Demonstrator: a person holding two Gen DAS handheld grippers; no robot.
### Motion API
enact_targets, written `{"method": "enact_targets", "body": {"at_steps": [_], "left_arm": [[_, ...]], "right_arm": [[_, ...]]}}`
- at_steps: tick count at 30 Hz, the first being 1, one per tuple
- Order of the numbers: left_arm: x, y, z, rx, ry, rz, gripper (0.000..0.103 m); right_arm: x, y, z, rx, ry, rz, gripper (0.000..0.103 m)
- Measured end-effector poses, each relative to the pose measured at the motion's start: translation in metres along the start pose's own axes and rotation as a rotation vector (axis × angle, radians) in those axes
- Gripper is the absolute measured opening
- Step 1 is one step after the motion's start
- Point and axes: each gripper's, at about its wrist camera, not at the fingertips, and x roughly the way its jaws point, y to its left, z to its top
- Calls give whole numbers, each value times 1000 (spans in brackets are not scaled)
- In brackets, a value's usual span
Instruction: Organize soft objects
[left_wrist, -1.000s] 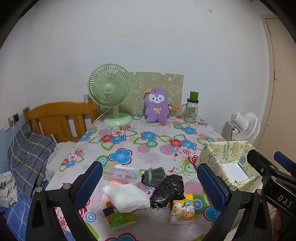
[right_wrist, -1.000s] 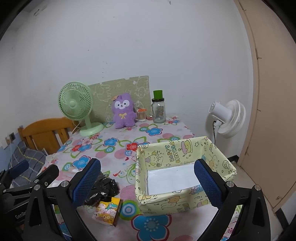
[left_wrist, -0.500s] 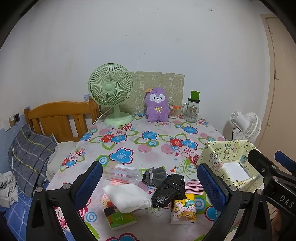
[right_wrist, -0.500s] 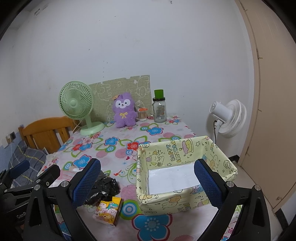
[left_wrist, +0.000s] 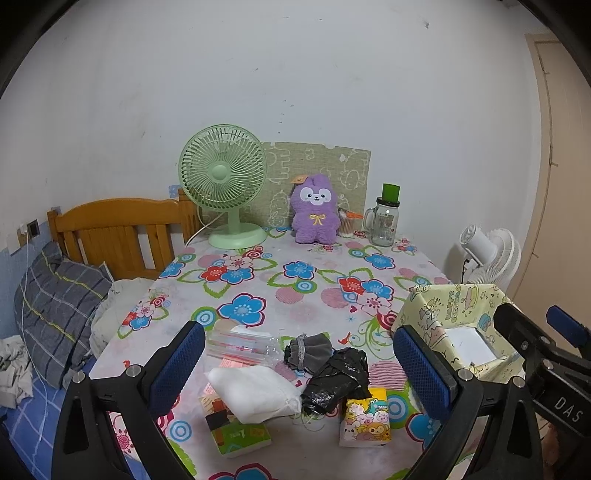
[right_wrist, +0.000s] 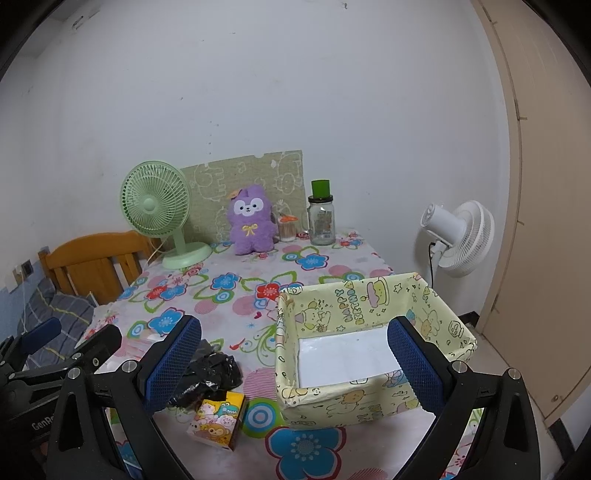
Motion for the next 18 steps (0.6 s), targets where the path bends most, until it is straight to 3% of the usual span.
{"method": "enact_targets", "body": {"at_steps": [18], "left_arm": [[0, -4, -3, 8, 1, 6, 103]], "right_arm": [[-2, 1, 1, 0, 0, 4, 102]]}}
